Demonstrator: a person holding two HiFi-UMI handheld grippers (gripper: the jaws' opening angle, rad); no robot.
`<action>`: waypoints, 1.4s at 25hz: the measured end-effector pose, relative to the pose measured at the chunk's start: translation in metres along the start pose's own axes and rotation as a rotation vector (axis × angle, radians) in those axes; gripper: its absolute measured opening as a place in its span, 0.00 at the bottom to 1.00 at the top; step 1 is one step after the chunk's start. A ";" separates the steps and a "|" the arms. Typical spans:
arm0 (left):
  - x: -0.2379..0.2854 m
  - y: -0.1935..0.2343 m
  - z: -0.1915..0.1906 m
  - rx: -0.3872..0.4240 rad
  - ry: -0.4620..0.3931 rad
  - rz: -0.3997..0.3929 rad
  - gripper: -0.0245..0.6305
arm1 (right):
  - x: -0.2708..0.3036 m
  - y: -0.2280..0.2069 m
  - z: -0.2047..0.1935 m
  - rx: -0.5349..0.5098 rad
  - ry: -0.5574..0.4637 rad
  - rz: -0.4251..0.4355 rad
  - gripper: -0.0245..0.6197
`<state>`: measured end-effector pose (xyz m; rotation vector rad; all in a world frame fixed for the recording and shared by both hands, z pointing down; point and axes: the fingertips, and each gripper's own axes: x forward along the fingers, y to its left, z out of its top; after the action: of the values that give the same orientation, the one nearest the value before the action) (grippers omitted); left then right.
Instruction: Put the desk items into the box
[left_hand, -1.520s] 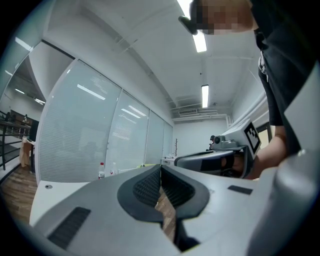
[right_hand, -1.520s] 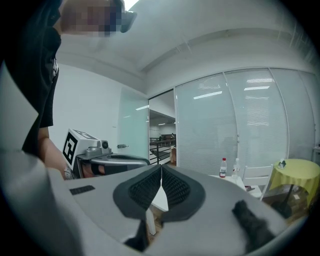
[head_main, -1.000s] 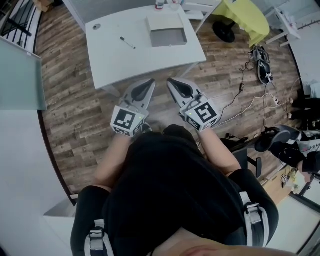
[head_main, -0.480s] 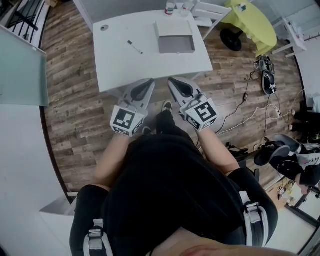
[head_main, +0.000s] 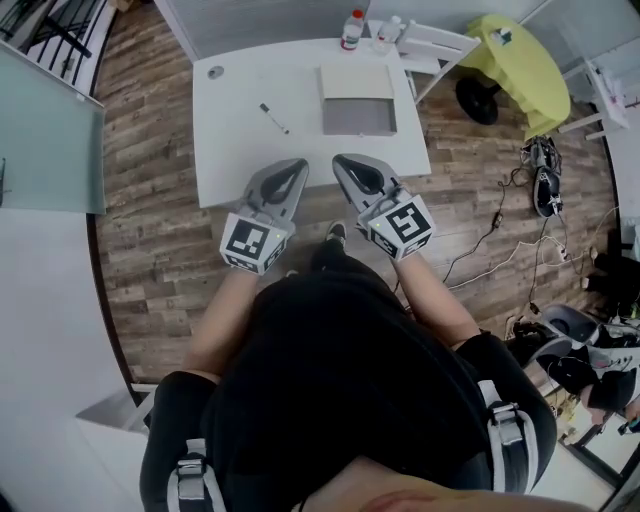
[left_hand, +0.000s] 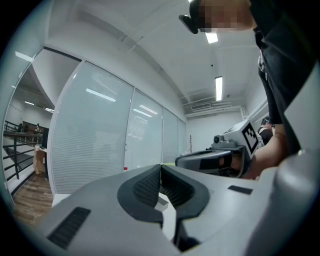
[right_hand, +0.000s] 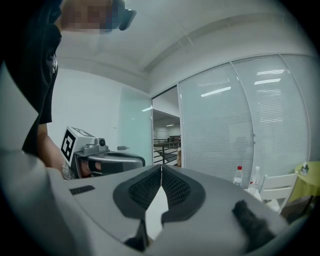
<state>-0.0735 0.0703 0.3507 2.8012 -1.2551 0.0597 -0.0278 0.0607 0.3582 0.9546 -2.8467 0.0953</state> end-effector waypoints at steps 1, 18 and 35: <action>0.009 0.004 0.000 -0.001 0.004 0.004 0.06 | 0.003 -0.009 -0.001 0.001 0.002 0.007 0.06; 0.124 0.049 -0.018 -0.035 0.064 0.108 0.06 | 0.047 -0.132 -0.015 -0.015 0.042 0.126 0.06; 0.150 0.099 -0.034 -0.048 0.083 0.147 0.06 | 0.098 -0.157 -0.036 0.003 0.098 0.182 0.06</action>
<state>-0.0484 -0.1042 0.3991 2.6335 -1.4201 0.1501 -0.0060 -0.1188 0.4107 0.6694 -2.8368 0.1610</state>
